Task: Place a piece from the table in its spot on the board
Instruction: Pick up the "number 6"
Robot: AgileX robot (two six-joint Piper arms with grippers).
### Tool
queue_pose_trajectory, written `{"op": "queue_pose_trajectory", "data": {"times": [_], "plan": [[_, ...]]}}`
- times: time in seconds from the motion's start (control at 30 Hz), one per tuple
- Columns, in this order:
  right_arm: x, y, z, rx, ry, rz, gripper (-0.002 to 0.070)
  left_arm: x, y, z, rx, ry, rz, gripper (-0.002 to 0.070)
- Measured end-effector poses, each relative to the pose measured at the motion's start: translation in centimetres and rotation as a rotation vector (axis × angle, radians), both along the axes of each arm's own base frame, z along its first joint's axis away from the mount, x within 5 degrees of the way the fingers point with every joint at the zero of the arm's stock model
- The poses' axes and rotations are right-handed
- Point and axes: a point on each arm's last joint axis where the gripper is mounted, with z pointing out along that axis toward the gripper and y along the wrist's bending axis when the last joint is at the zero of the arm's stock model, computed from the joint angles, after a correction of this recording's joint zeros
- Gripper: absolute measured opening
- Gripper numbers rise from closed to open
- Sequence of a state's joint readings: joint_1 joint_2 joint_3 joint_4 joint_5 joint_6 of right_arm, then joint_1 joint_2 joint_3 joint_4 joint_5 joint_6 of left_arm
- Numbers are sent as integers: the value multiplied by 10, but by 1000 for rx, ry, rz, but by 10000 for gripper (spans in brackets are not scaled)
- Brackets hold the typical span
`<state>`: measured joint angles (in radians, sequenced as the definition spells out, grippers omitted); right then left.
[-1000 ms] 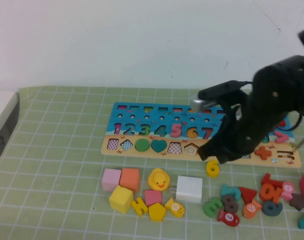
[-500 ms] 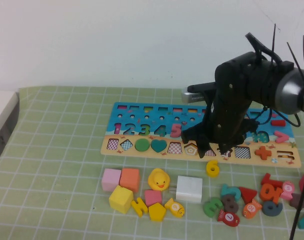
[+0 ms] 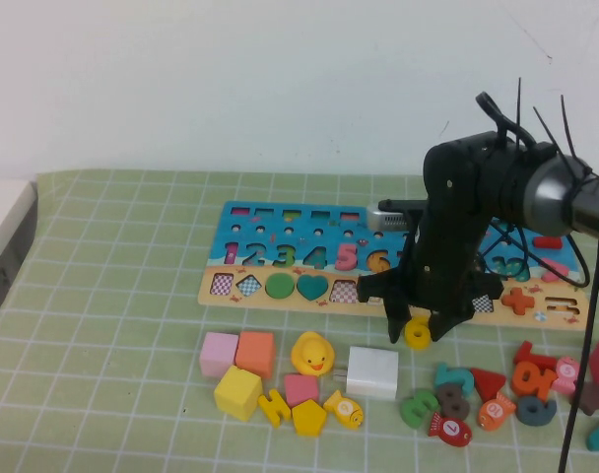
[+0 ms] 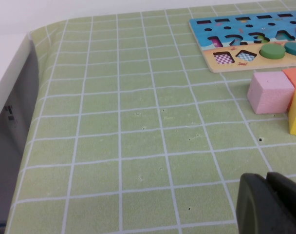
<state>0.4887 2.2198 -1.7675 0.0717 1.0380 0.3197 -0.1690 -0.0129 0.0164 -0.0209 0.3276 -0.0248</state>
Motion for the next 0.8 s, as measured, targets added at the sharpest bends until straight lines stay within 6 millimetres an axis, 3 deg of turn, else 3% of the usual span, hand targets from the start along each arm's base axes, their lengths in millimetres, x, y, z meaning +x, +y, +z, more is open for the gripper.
{"op": "queue_pose_trajectory", "data": {"times": [0.27,0.8], "plan": [[1,0,-1,-4,-10,2,307,0,0,0,0,0,0,-2],[-1,-2,-1,-22,7,31,294,0,0,0,0,0,0,-2]]}}
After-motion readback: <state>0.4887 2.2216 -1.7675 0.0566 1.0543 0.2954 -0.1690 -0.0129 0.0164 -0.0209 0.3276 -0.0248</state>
